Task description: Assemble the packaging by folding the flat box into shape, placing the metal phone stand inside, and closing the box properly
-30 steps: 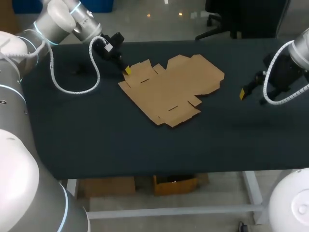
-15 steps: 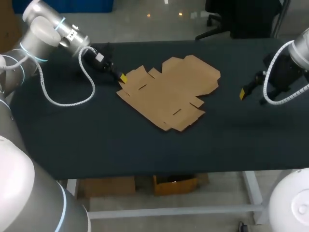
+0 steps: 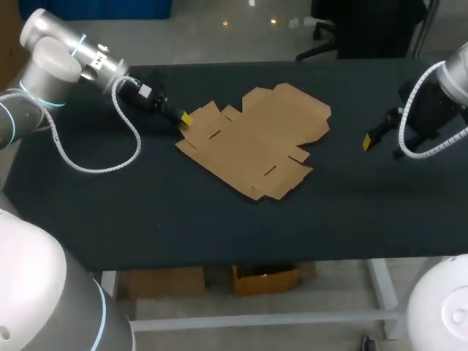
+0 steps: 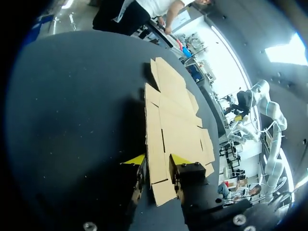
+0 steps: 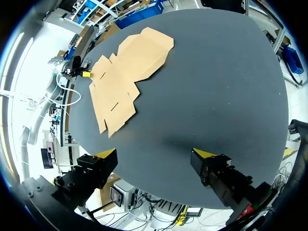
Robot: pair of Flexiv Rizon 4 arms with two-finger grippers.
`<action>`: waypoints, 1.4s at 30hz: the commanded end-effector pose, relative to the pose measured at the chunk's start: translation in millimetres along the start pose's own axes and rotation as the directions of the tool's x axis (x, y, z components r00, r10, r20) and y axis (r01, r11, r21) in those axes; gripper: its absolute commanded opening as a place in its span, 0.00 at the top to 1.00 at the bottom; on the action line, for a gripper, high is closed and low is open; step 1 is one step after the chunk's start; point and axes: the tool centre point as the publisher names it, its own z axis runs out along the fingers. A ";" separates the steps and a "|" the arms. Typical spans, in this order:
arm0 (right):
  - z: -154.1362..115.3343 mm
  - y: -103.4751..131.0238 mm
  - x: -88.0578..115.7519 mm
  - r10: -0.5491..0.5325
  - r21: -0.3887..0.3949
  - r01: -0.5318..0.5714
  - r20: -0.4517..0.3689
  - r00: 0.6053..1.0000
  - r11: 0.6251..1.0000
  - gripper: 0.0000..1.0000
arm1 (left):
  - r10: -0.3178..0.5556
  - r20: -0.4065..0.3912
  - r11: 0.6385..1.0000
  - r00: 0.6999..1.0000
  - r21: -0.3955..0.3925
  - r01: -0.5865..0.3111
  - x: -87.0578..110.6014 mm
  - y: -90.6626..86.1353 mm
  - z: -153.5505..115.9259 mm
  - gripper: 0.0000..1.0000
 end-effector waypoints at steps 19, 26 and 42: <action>-1.6 -0.5 -0.2 0.000 0.002 0.000 -0.003 1.000 1.000 0.00 | 0.112 0.134 0.949 0.985 -0.308 -0.066 -19.4 -34.7 -11.0 0.00; -1.6 -0.5 -0.2 0.000 0.002 0.000 -0.003 1.000 1.000 0.00 | 0.115 0.107 0.918 0.988 -0.391 -0.065 -20.2 -34.4 -4.7 0.00; -1.8 -0.4 0.7 -0.001 0.002 0.001 -0.003 1.000 1.000 0.00 | 0.084 0.049 0.886 0.995 -0.460 -0.052 -26.9 -36.5 5.4 0.16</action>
